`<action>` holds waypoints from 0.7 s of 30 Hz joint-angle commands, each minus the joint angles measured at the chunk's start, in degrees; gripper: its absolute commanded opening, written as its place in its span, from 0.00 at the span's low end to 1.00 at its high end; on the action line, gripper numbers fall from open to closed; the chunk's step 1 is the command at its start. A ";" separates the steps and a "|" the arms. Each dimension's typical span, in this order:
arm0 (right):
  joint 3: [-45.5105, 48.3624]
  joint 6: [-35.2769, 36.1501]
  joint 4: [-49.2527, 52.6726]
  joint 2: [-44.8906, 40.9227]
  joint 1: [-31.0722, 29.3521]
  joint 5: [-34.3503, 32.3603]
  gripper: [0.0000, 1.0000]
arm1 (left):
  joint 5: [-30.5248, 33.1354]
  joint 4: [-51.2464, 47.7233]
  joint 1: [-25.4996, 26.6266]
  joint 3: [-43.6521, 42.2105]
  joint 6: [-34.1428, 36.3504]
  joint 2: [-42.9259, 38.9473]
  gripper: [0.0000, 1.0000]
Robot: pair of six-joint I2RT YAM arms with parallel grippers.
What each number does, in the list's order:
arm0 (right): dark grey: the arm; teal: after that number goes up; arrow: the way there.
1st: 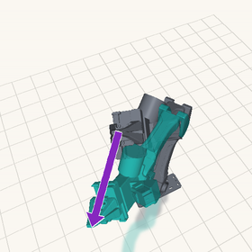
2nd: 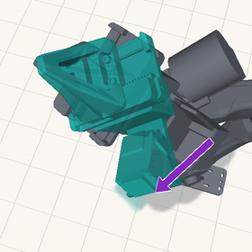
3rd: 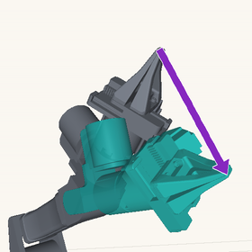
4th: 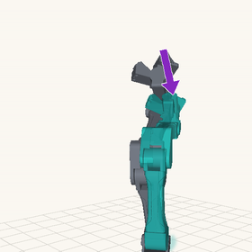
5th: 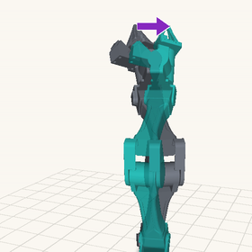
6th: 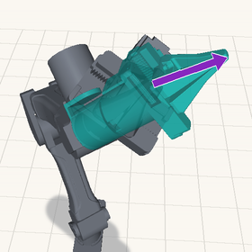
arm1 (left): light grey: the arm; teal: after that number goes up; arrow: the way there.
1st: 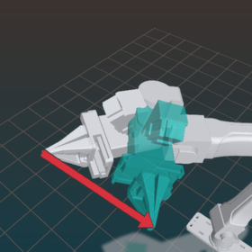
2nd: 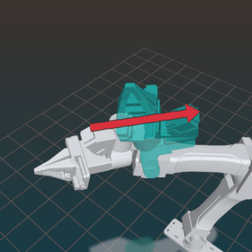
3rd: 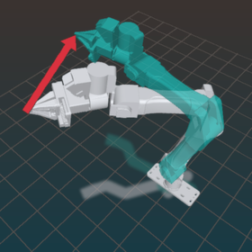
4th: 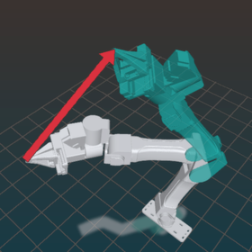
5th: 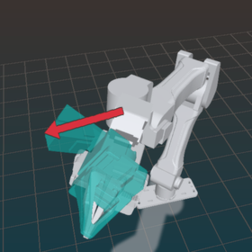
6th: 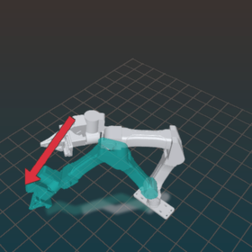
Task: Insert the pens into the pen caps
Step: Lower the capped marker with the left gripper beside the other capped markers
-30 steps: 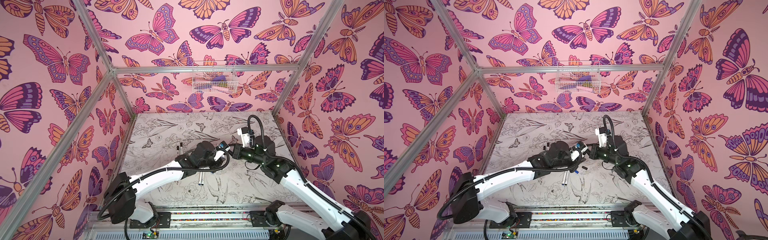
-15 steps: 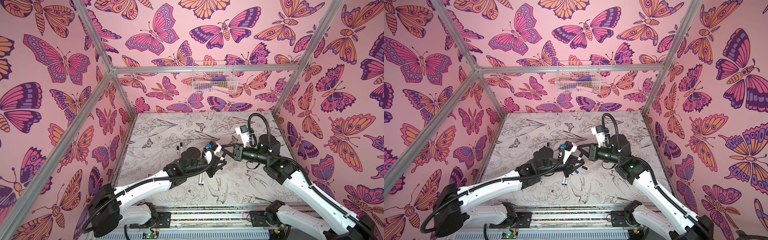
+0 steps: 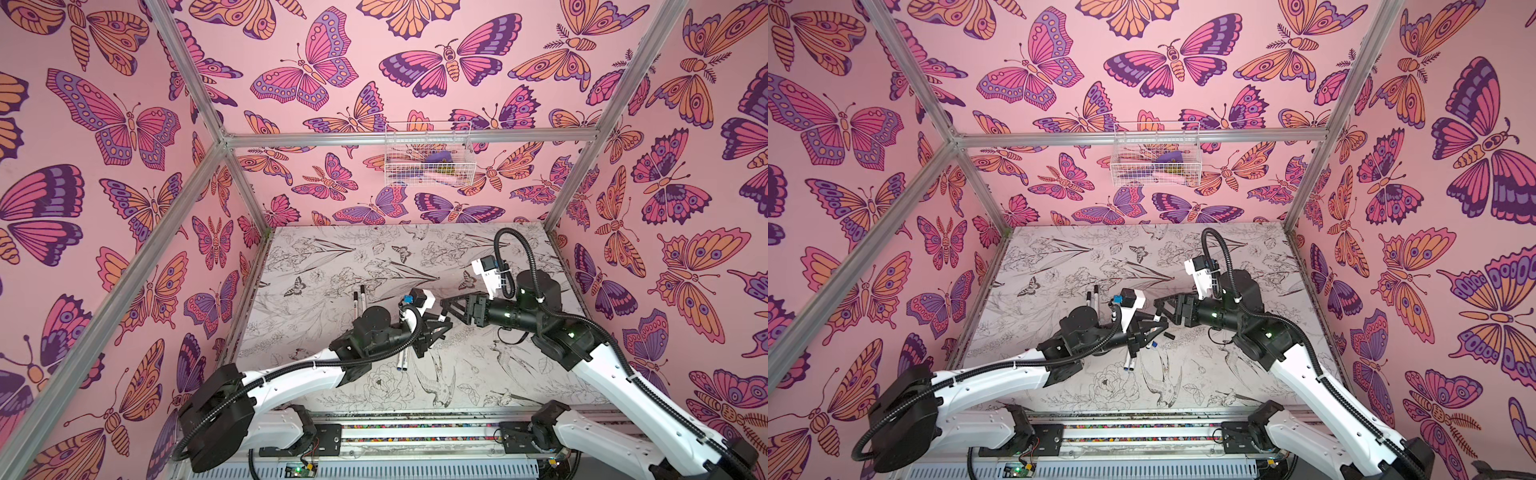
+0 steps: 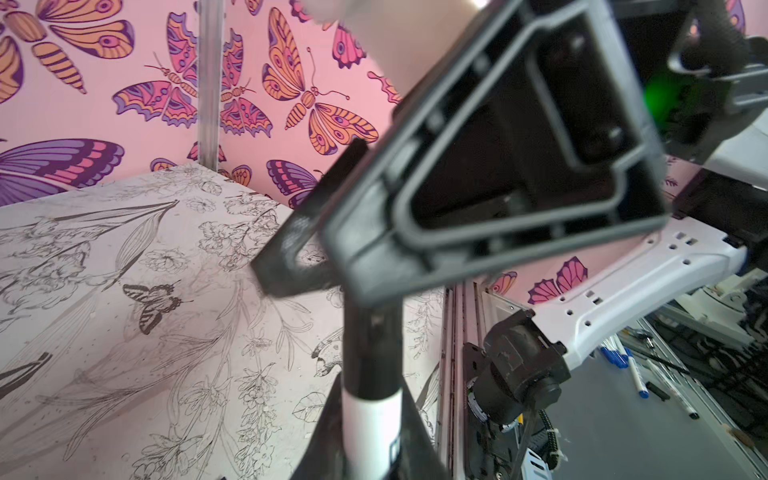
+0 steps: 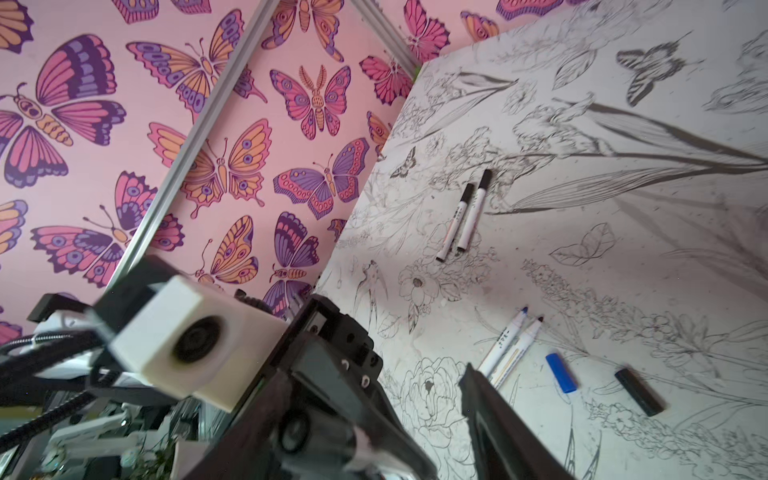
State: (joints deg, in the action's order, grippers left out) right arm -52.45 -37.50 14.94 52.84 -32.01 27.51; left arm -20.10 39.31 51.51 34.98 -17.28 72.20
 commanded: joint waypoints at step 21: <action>2.08 -0.73 2.71 0.33 1.42 -5.98 0.64 | 18.09 -45.64 -42.69 0.27 -11.74 -1.99 0.00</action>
State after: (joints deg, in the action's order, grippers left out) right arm -50.17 -37.67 17.91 53.06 -31.11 21.65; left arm 0.08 0.78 11.25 32.75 -28.69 66.72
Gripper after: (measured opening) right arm 0.648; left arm 0.156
